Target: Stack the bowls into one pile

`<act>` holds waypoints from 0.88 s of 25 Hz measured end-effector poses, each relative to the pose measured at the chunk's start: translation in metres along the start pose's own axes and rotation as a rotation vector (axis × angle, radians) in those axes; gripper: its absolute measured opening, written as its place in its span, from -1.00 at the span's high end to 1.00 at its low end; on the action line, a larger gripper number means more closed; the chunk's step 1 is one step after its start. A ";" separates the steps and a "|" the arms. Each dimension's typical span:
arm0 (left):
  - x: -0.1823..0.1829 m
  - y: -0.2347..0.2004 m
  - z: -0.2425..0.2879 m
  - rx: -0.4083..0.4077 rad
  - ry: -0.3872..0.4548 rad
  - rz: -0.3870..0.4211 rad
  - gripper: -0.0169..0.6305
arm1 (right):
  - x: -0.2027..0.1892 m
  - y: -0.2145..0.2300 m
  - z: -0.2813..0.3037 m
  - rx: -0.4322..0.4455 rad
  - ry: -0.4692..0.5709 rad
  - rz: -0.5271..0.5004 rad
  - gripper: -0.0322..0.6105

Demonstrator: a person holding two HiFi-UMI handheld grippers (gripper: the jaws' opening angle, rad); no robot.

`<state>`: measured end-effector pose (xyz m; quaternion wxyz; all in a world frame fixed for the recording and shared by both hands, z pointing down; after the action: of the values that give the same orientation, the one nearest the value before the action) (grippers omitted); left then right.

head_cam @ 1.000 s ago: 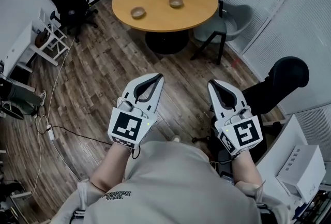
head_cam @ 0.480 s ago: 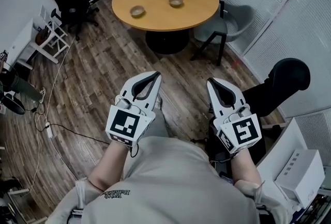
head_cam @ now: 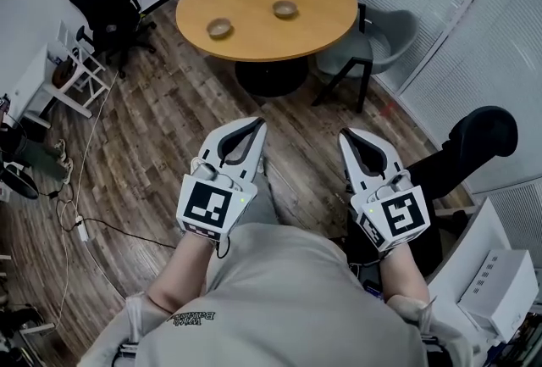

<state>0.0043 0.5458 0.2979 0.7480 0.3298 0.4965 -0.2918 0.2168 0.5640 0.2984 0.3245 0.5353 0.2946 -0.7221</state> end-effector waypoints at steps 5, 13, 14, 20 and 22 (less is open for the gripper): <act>-0.006 -0.044 0.031 0.000 -0.006 0.012 0.89 | 0.006 0.019 0.044 -0.016 0.004 0.018 0.80; -0.001 -0.122 0.076 -0.033 -0.047 0.017 0.89 | 0.037 0.050 0.126 -0.030 -0.017 0.050 0.80; 0.000 -0.131 0.081 -0.039 -0.047 0.018 0.89 | 0.040 0.052 0.136 -0.028 -0.020 0.061 0.80; -0.012 -0.174 0.116 -0.063 -0.044 -0.009 0.89 | 0.046 0.069 0.187 -0.040 -0.048 0.072 0.80; -0.010 -0.193 0.127 -0.073 -0.042 -0.017 0.89 | 0.055 0.075 0.205 -0.045 -0.062 0.065 0.81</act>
<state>-0.0766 0.3292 0.3050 0.7674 0.2921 0.4936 -0.2867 0.1444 0.3505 0.2918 0.3686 0.5146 0.2831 -0.7206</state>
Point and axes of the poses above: the fingertips, and each gripper's own axes: z forward along the fingers, y to its right, x out of its top, the point moved 7 cm from there along -z, backward along the fingers, and after that the axes turned 10 degrees about -y, right-handed, at the moved point
